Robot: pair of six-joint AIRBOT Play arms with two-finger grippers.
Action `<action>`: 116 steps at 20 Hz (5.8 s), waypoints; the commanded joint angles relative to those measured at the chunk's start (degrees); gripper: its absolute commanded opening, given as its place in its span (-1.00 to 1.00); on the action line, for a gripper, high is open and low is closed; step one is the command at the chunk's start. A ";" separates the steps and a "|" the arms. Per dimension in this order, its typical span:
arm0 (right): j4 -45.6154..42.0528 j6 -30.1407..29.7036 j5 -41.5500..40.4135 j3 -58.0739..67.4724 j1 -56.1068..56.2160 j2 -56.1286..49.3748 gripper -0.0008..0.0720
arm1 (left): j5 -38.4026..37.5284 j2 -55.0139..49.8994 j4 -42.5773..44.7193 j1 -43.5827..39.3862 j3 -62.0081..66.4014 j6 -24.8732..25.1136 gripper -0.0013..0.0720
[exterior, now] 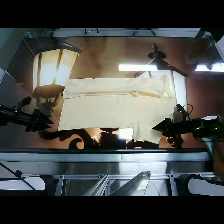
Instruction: Fold the shirts.
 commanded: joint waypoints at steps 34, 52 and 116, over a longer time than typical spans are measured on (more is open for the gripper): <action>4.04 -2.05 11.21 -3.43 -22.43 18.56 -0.91 | 3.17 -3.34 -2.67 -2.86 0.26 3.37 -0.91; 15.98 -7.34 -16.15 30.08 -0.81 -5.99 -0.91 | 5.42 -20.57 -11.61 -14.38 42.95 -1.90 -0.91; 10.99 19.89 14.97 53.24 6.45 -11.32 -0.91 | 9.03 -5.25 -19.39 -36.65 49.13 -5.75 -0.92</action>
